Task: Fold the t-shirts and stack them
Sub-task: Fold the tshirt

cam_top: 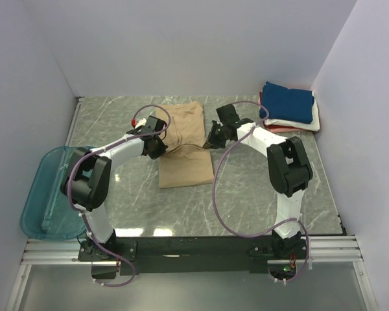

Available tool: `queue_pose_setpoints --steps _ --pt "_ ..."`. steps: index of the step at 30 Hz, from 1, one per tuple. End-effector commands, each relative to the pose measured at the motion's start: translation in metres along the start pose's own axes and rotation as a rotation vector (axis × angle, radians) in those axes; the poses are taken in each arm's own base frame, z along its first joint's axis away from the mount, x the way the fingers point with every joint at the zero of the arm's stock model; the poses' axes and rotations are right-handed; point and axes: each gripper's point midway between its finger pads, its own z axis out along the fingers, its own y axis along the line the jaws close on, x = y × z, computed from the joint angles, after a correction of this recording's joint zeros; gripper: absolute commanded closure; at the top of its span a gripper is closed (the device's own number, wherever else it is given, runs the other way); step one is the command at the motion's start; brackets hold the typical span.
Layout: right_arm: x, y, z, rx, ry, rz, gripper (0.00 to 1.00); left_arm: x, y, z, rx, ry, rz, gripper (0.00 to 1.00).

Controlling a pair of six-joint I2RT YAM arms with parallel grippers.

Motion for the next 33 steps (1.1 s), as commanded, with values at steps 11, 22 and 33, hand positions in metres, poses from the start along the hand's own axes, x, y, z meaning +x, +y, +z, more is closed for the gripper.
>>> queue_pose_setpoints --steps 11,22,33 --pt "-0.031 0.009 -0.008 -0.047 -0.035 -0.016 0.81 -0.021 -0.029 -0.007 0.103 -0.031 0.046 0.75" --pt "-0.028 0.024 -0.039 -0.082 -0.1 -0.11 0.48 -0.036 -0.054 -0.06 0.305 -0.088 0.116 0.53" --pt "0.017 0.053 0.011 -0.019 -0.009 -0.276 0.54 0.012 -0.083 -0.024 0.333 0.081 0.167 0.99"
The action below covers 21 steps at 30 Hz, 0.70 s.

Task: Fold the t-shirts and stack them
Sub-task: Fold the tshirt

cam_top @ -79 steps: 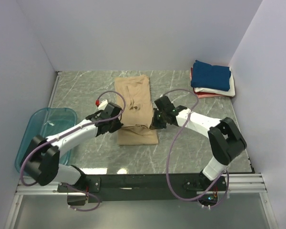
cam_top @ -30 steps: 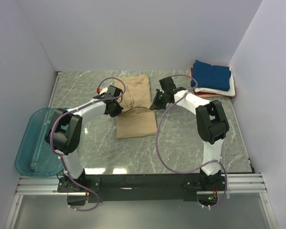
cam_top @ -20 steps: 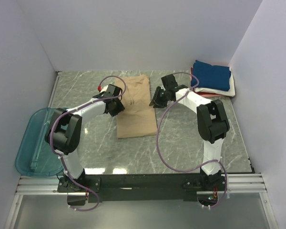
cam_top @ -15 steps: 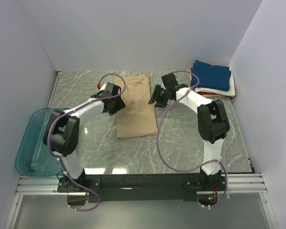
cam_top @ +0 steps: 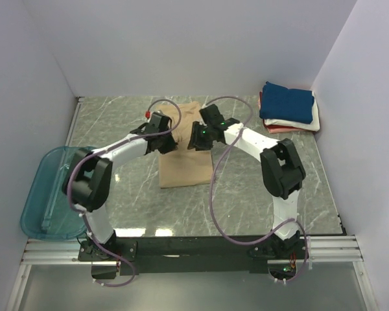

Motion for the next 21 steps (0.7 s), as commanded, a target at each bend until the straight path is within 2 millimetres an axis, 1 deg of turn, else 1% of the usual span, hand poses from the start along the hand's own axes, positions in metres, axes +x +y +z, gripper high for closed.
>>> queue_pose_setpoints --steps 1,2,3,4,5,6,7,8,9,11,12,15,19,20,21 --pt "-0.008 0.007 0.015 0.017 -0.007 -0.056 0.54 -0.003 -0.022 0.013 0.056 0.032 0.008 0.99" --pt "-0.014 0.013 0.017 0.009 -0.014 -0.058 0.54 -0.001 -0.022 0.016 0.055 0.047 0.009 0.99" --pt "-0.012 0.009 0.025 0.02 0.002 -0.056 0.54 0.0 -0.022 0.02 0.05 0.051 0.012 0.99" --pt "-0.013 0.009 0.028 0.022 0.006 -0.055 0.55 -0.003 -0.024 0.027 0.046 0.05 0.015 0.99" --pt "-0.021 0.014 0.029 0.014 -0.008 -0.059 0.55 -0.006 -0.022 0.031 0.031 0.045 0.015 0.99" --pt "-0.015 0.007 0.039 0.041 0.02 -0.051 0.55 -0.007 -0.02 0.036 0.024 0.051 0.01 0.99" --pt "-0.018 0.005 0.042 0.052 0.024 -0.05 0.55 -0.008 -0.02 0.039 0.025 0.057 0.005 0.99" --pt "-0.027 0.008 0.043 0.055 0.009 -0.053 0.56 -0.009 -0.016 0.048 0.016 0.065 -0.005 0.99" --pt "-0.024 0.001 0.053 0.072 0.027 -0.045 0.57 -0.01 -0.014 0.051 0.014 0.071 -0.012 0.99" --pt "-0.027 -0.002 0.058 0.082 0.029 -0.036 0.57 -0.01 -0.006 0.059 -0.005 0.073 -0.026 0.99" --pt "-0.027 -0.01 0.064 0.093 0.036 -0.023 0.57 -0.01 -0.004 0.061 -0.011 0.073 -0.029 0.99" --pt "-0.025 -0.02 0.072 0.122 0.047 -0.016 0.57 -0.008 0.013 0.071 -0.06 0.076 -0.043 0.99" --pt "-0.019 -0.028 0.076 0.138 0.062 -0.015 0.57 0.002 0.031 0.08 -0.102 0.093 -0.064 0.99" --pt "-0.014 -0.031 0.077 0.143 0.071 -0.015 0.57 0.004 0.034 0.081 -0.112 0.097 -0.067 0.99" --pt "-0.013 -0.031 0.076 0.143 0.07 -0.013 0.57 0.004 0.035 0.081 -0.114 0.094 -0.071 0.99"
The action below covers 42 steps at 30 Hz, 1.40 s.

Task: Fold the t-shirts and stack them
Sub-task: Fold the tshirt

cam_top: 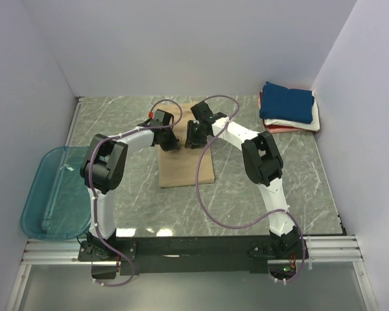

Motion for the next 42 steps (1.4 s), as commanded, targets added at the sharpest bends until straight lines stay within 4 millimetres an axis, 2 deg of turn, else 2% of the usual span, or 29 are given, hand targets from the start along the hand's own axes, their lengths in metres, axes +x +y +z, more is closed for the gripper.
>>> queue_pose_setpoints --steps 1,3,5,6,7,9,10,12,13,15,16,18,19,21,22,24,25,27,28,30,31,33,34,37,40,42 --pt "0.006 -0.022 0.008 0.065 0.012 -0.002 0.57 0.004 0.021 0.012 -0.062 -0.004 -0.025 0.99" --pt "0.008 -0.023 0.007 0.064 0.004 -0.003 0.56 0.007 0.025 0.011 -0.066 -0.007 -0.04 0.99" --pt "0.02 -0.03 0.008 0.074 0.023 0.006 0.55 0.012 0.029 0.008 -0.066 -0.007 -0.047 0.99" --pt "0.018 -0.029 0.005 0.065 0.01 0.01 0.55 0.014 0.029 0.005 -0.062 -0.01 -0.053 0.99" --pt "0.028 -0.035 0.006 0.076 0.03 0.016 0.55 0.021 0.034 0.005 -0.074 0.003 -0.053 0.99" --pt "0.032 -0.035 0.002 0.068 0.021 0.021 0.55 0.028 0.036 0.002 -0.071 0.007 -0.051 0.99" --pt "0.045 -0.042 0.003 0.079 0.044 0.031 0.55 0.036 0.037 -0.002 -0.072 0.016 -0.044 0.99" --pt "0.048 -0.037 -0.005 0.058 0.025 0.03 0.55 0.044 0.037 -0.007 -0.064 0.018 -0.045 0.99" --pt "0.062 -0.045 -0.005 0.071 0.048 0.041 0.55 0.053 0.038 -0.013 -0.062 0.026 -0.036 0.99" --pt "0.065 -0.041 -0.014 0.042 0.029 0.044 0.55 0.058 0.043 -0.018 -0.08 0.006 -0.038 0.99" --pt "0.081 -0.048 -0.014 0.052 0.053 0.053 0.55 0.068 0.044 -0.024 -0.07 0.01 -0.028 0.99" --pt "0.084 -0.045 -0.024 0.031 0.03 0.05 0.55 0.077 0.047 -0.031 -0.07 0.006 -0.036 0.99" --pt "0.097 -0.053 -0.025 0.043 0.053 0.054 0.55 0.088 0.049 -0.038 -0.06 0.009 -0.029 0.99" --pt "0.103 -0.052 -0.036 0.037 0.042 0.05 0.55 0.097 0.051 -0.046 -0.047 0.009 -0.036 0.99" --pt "0.12 -0.057 -0.036 0.041 0.058 0.049 0.55 0.11 0.055 -0.054 -0.045 0.013 -0.022 0.99" --pt "0.127 -0.052 -0.047 0.017 0.035 0.041 0.55 0.12 0.058 -0.061 -0.044 0.009 -0.023 0.99" --pt "0.146 -0.057 -0.048 0.023 0.061 0.045 0.55 0.132 0.062 -0.068 -0.039 0.018 -0.011 0.99" --pt "0.152 -0.05 -0.059 -0.01 0.038 0.055 0.55 0.142 0.063 -0.075 -0.026 0.019 -0.024 0.99" --pt "0.175 -0.052 -0.061 -0.01 0.069 0.042 0.55 0.153 0.066 -0.083 -0.017 0.025 -0.014 0.99" --pt "0.187 -0.047 -0.072 -0.031 0.057 0.036 0.55 0.162 0.069 -0.091 -0.009 0.024 -0.028 0.99" --pt "0.202 -0.051 -0.073 -0.029 0.072 0.048 0.55 0.171 0.071 -0.099 0.004 0.026 -0.022 0.99" --pt "0.22 -0.037 -0.082 -0.068 0.075 0.036 0.55 0.179 0.076 -0.108 0.011 0.028 -0.037 0.99" --pt "0.234 -0.041 -0.083 -0.062 0.093 0.033 0.55 0.185 0.079 -0.117 0.026 0.028 -0.031 0.99" --pt "0.26 -0.03 -0.091 -0.088 0.111 0.012 0.55 0.194 0.091 -0.132 0.034 0.019 -0.046 0.99" --pt "0.268 -0.021 -0.097 -0.12 0.115 0.013 0.55 0.19 0.097 -0.146 0.052 -0.011 -0.066 0.99" --pt "0.264 -0.016 -0.1 -0.132 0.098 0.008 0.55 0.185 0.096 -0.152 0.066 -0.037 -0.071 0.99"
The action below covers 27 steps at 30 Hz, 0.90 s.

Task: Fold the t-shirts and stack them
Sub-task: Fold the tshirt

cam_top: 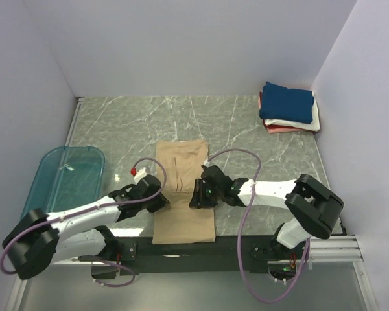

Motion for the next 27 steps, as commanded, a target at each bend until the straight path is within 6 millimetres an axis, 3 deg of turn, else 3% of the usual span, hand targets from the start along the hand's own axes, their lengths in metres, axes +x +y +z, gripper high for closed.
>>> queue_pose_setpoints --steps 1,6,10,18,24,27 --pt "0.006 -0.015 -0.004 0.08 0.003 0.022 0.55 -0.018 0.001 -0.013 -0.003 -0.093 -0.037 0.99" --pt "-0.015 -0.005 -0.011 0.108 -0.035 -0.019 0.55 -0.037 -0.013 -0.018 -0.013 -0.156 -0.001 0.99" --pt "-0.032 -0.004 -0.014 0.116 -0.066 -0.016 0.55 -0.046 -0.007 -0.007 -0.082 -0.16 0.021 0.99" --pt "-0.053 -0.042 -0.01 0.156 -0.08 0.045 0.57 -0.052 0.023 0.014 -0.157 -0.138 0.008 1.0" --pt "-0.045 -0.064 -0.005 0.172 -0.055 0.076 0.57 -0.043 0.035 0.022 -0.185 -0.107 -0.001 0.99" --pt "-0.046 -0.066 -0.009 0.154 -0.051 0.087 0.57 -0.046 0.032 0.017 -0.169 -0.118 -0.002 0.99"
